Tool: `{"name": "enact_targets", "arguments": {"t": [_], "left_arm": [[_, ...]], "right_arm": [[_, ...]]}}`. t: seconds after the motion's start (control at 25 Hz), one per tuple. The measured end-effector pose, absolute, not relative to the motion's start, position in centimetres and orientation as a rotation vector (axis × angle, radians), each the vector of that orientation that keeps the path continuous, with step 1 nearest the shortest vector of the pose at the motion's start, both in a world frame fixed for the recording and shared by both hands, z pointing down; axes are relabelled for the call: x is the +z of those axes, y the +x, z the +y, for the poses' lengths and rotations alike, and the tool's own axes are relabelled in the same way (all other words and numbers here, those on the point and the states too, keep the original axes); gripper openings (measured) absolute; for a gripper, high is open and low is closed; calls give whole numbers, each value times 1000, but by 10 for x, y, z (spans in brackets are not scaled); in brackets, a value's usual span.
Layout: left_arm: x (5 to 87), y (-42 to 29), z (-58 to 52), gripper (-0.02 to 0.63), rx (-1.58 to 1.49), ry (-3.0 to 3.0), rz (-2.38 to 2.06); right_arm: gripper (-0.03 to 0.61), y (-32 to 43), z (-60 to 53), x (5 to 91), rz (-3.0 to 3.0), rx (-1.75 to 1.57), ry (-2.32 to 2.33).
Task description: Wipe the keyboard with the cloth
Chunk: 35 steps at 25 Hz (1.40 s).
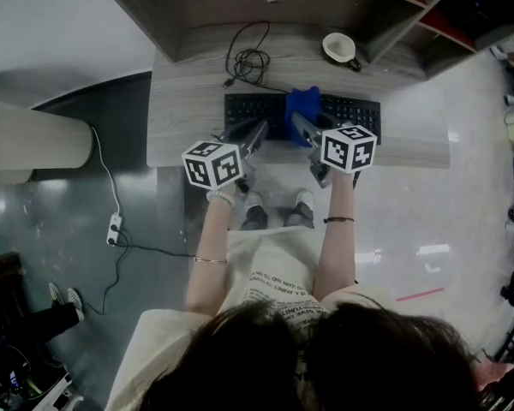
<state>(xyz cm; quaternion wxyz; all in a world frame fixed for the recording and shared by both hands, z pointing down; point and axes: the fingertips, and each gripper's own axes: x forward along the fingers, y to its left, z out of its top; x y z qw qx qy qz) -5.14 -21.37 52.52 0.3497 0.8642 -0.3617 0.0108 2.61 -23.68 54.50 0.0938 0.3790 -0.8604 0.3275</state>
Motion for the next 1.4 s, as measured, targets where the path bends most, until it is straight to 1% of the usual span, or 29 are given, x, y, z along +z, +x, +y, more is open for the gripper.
{"name": "enact_targets", "arguments": {"t": [1.4], "left_arm": [[532,-123,-208,2,5,2214,-973]], "right_arm": [[58,-36,-236,550,-2563,976,1123]]}}
